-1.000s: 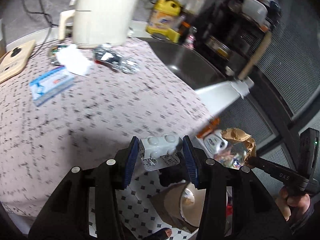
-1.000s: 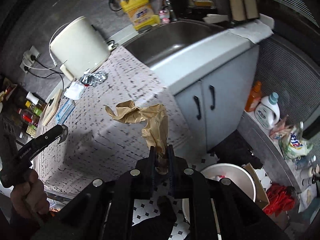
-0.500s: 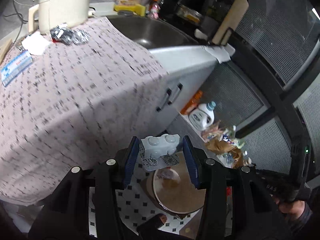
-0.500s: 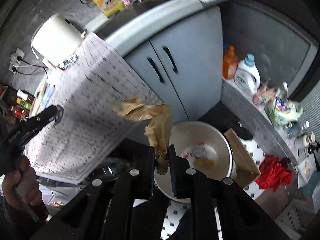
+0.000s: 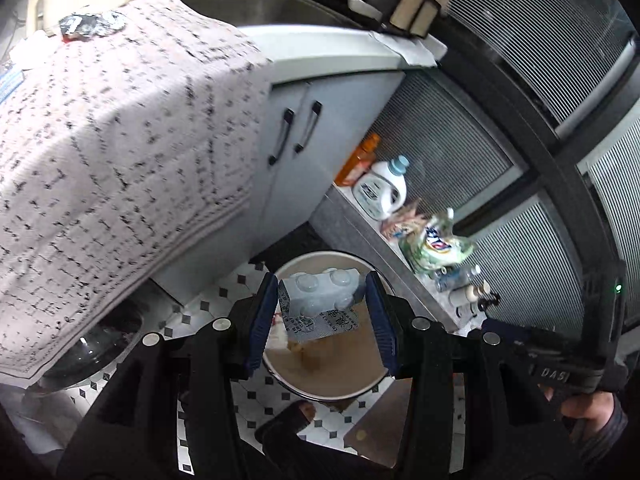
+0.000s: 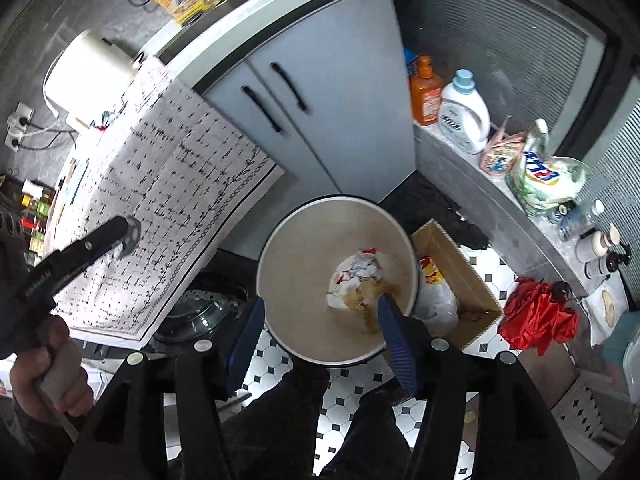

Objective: Collect trash
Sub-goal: 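Carry the blister pack and brown paper over the bin and open both tools, then move the left tool back to the counter and grasp the silver foil wrapper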

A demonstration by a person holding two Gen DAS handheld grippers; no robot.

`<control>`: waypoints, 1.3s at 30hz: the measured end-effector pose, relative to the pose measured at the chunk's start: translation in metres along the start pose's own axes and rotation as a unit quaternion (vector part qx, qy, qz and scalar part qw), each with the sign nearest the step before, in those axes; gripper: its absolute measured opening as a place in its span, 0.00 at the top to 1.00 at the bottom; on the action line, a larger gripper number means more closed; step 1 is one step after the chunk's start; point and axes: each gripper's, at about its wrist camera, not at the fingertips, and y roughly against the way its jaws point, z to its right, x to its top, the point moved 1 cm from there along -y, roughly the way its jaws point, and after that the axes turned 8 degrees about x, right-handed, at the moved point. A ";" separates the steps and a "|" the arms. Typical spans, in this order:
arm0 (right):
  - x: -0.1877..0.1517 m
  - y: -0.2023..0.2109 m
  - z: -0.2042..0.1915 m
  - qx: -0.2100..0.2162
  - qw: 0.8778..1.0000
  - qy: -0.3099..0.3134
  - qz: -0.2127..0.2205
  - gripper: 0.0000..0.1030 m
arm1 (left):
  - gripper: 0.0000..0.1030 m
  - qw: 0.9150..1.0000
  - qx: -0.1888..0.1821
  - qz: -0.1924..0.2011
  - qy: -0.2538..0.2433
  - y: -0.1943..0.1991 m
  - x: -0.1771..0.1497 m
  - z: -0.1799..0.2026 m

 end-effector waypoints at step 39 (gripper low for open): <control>0.060 0.058 -0.055 0.062 0.992 0.020 0.109 0.16 | 0.13 0.991 0.073 0.095 0.065 0.084 0.038 -0.071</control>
